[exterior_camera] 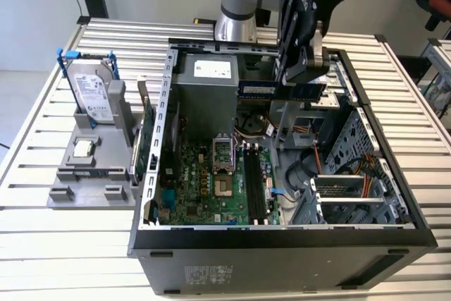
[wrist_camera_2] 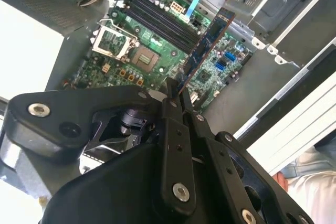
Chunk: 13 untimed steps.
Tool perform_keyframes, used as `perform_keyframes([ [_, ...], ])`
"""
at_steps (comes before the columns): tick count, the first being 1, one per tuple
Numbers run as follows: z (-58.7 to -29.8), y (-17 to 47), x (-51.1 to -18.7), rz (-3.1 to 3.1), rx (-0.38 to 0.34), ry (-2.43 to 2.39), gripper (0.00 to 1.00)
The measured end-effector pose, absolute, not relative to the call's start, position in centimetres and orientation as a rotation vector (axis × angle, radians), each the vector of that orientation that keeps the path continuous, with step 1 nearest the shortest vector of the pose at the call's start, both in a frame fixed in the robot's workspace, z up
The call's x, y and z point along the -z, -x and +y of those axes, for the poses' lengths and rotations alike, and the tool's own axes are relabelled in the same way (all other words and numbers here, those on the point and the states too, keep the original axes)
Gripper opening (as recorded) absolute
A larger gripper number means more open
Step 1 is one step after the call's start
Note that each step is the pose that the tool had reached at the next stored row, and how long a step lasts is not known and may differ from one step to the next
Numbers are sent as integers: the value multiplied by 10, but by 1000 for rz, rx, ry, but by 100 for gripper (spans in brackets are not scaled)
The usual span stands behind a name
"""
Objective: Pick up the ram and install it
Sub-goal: 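Insert the ram into the slot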
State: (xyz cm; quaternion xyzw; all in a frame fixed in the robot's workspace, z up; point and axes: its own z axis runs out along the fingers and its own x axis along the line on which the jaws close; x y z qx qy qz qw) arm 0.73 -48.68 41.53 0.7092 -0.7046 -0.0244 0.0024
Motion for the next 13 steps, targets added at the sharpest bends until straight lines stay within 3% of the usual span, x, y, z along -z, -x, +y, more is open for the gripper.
perform_keyframes([
  [13, -466, -7, -415, -2210, 77, -2225, 0],
])
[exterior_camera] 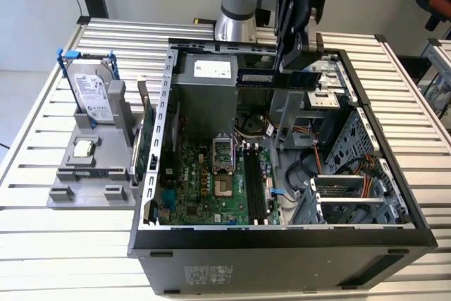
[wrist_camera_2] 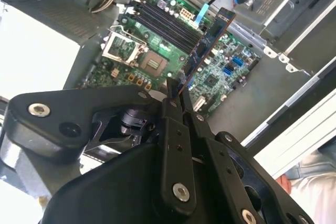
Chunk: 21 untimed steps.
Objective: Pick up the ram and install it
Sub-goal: 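Insert the ram into the slot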
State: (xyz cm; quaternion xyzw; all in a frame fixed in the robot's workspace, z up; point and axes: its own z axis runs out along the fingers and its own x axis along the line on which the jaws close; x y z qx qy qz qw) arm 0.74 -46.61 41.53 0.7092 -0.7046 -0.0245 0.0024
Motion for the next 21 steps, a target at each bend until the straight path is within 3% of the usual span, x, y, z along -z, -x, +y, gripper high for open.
perform_keyframes([
  [21, -455, -7, -415, -2210, 77, -2224, 0],
])
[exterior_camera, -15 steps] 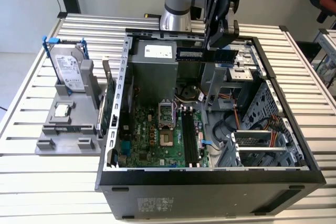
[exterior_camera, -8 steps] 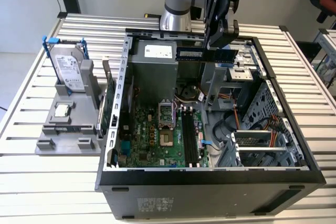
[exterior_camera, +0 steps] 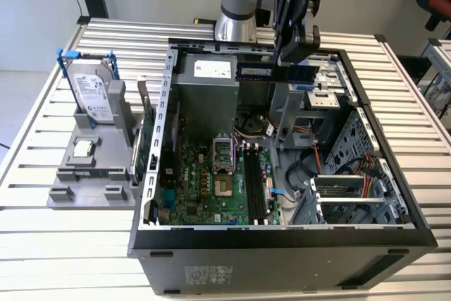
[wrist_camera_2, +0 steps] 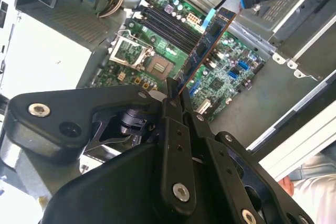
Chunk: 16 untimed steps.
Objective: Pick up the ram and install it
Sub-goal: 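Insert the ram into the slot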
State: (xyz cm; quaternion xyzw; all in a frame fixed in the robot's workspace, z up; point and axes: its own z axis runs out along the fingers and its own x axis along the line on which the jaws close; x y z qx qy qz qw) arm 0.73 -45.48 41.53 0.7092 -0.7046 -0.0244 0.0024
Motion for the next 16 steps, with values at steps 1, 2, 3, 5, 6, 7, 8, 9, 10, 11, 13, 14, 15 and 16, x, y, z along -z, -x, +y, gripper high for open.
perform_keyframes([
  [1, -454, -7, -415, -2210, 77, -2225, 0],
  [2, -453, -7, -415, -2210, 77, -2225, 0],
  [3, -451, -8, -415, -2210, 77, -2225, 0],
  [5, -449, -8, -415, -2210, 77, -2225, 0],
  [6, -448, -8, -415, -2210, 77, -2225, 0],
  [7, -447, -8, -415, -2210, 77, -2225, 0],
  [8, -447, -8, -415, -2210, 77, -2225, 0],
  [9, -446, -8, -415, -2210, 77, -2225, 0],
  [10, -446, -9, -415, -2210, 77, -2225, 0],
  [11, -446, -9, -415, -2210, 77, -2224, 0],
  [13, -446, -9, -415, -2210, 76, -2224, 0],
  [14, -446, -9, -415, -2210, 76, -2224, 0],
  [15, -446, -9, -415, -2210, 76, -2224, 0],
  [16, -446, -9, -415, -2210, 76, -2224, 0],
])
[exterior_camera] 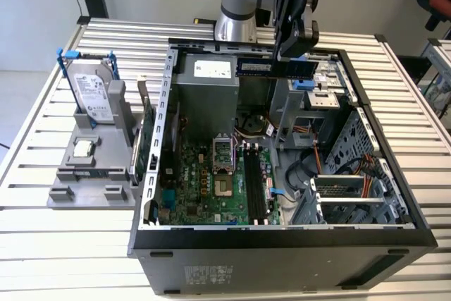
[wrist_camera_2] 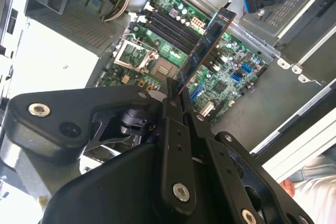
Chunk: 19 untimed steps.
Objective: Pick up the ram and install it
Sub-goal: 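Insert the ram into the slot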
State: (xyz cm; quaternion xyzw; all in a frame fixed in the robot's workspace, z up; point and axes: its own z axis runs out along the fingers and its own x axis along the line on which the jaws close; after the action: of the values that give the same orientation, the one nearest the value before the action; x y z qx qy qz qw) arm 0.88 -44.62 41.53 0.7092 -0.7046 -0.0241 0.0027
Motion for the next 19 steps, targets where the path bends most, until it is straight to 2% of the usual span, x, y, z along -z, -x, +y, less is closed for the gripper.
perform_keyframes([
  [19, -446, -9, -415, -2295, 76, -2138, 0],
])
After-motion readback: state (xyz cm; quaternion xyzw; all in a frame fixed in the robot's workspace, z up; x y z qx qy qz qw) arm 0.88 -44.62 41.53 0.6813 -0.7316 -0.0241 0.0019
